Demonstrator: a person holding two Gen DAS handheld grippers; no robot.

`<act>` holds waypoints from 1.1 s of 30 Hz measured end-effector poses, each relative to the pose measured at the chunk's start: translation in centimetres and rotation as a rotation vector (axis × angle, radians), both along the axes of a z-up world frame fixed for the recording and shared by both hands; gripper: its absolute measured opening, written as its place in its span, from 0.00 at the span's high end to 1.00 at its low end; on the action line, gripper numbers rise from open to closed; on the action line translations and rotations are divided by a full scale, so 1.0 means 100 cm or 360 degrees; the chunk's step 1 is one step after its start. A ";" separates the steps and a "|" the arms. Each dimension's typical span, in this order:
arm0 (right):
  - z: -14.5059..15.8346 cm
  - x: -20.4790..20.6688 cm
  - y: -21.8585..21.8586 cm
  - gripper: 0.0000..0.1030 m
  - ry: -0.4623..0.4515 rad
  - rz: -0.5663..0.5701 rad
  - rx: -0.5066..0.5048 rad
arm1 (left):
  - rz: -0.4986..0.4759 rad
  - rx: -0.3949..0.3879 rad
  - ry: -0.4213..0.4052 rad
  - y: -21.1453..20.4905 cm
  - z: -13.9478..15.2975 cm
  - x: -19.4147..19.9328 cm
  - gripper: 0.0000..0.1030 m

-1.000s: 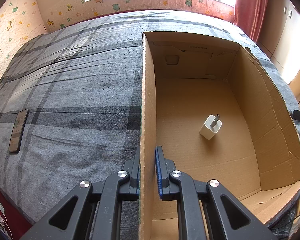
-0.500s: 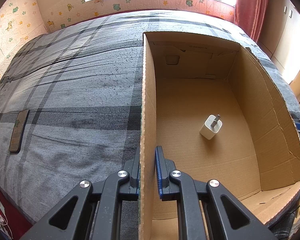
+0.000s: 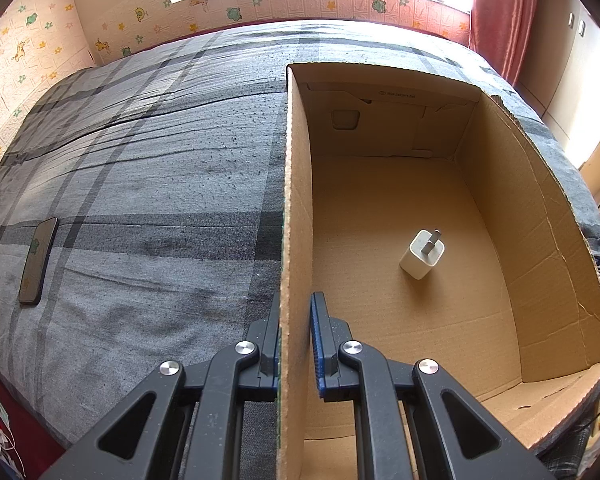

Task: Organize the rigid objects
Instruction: 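Grasp the white charger block with the right gripper, then carry the charger block with the right gripper into the box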

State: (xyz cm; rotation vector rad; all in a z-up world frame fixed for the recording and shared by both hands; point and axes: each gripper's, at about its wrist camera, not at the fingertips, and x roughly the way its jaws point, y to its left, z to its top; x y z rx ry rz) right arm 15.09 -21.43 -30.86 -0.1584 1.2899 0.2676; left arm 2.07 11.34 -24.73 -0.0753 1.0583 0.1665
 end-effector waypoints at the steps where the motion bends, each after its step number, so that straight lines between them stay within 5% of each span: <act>1: 0.001 -0.001 0.001 0.36 -0.0002 -0.0003 0.0006 | 0.0000 0.0000 -0.0001 0.000 0.000 0.000 0.88; 16: 0.026 -0.015 0.005 0.36 -0.0047 -0.0023 0.0022 | 0.0000 -0.0001 0.0000 0.000 0.000 0.000 0.88; 33: 0.092 -0.019 0.022 0.36 -0.0123 0.0028 0.0015 | 0.0001 0.0000 0.0000 -0.001 0.000 0.001 0.88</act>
